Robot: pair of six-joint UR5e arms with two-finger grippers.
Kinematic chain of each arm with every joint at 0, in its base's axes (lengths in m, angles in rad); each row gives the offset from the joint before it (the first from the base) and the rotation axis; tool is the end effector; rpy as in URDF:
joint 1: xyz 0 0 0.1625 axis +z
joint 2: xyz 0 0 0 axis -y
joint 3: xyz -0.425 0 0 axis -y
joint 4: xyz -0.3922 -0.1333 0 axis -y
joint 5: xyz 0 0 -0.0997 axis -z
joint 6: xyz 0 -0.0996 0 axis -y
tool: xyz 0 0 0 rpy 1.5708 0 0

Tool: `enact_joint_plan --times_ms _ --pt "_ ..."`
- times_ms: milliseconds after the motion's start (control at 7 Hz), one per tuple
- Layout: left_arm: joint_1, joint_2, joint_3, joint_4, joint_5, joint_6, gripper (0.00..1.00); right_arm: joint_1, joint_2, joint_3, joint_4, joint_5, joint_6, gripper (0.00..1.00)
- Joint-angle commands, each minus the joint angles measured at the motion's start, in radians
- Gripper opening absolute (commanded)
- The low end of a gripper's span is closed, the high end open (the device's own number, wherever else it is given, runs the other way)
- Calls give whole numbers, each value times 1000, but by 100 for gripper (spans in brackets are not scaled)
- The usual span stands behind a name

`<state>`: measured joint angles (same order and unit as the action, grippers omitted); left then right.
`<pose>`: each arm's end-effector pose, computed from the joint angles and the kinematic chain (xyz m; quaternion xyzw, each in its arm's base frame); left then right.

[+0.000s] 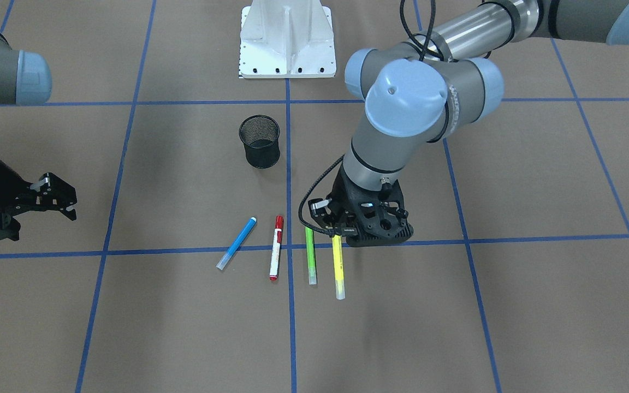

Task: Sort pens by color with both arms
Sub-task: 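Lower the yellow highlighter beside the green highlighter and release it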

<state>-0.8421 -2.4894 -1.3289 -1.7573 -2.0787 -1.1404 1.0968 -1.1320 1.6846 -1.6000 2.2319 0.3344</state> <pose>0.4524 -0.6343 0.1556 0.0571 0.4613 -0.0768 0.8821 -0.2279 -0.6024 0.3596 0.1017 -0.3845 -0.1475 0.9056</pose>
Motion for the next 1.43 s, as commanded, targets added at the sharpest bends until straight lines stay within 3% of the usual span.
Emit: enact_joint_plan --times_ms 0,286,429,857,1000,1143,1286 --pt "-12 68 33 -75 43 80 21 -2 0 0 0 0 0 99" --pt "50 109 36 -126 70 80 21 -3 -2 -5 0 0 0 99" --pt "95 109 34 -149 147 76 21 -3 -2 -6 2 0 0 99" --pt "138 104 25 -186 167 68 23 -2 -14 -6 5 2 0 99" --pt "139 104 25 -188 169 73 37 -2 -12 -6 5 2 0 99" --pt "140 102 23 -188 167 74 59 -2 -9 -5 2 2 0 99" --pt "138 102 19 -179 164 77 68 -2 -5 -5 0 0 0 99"
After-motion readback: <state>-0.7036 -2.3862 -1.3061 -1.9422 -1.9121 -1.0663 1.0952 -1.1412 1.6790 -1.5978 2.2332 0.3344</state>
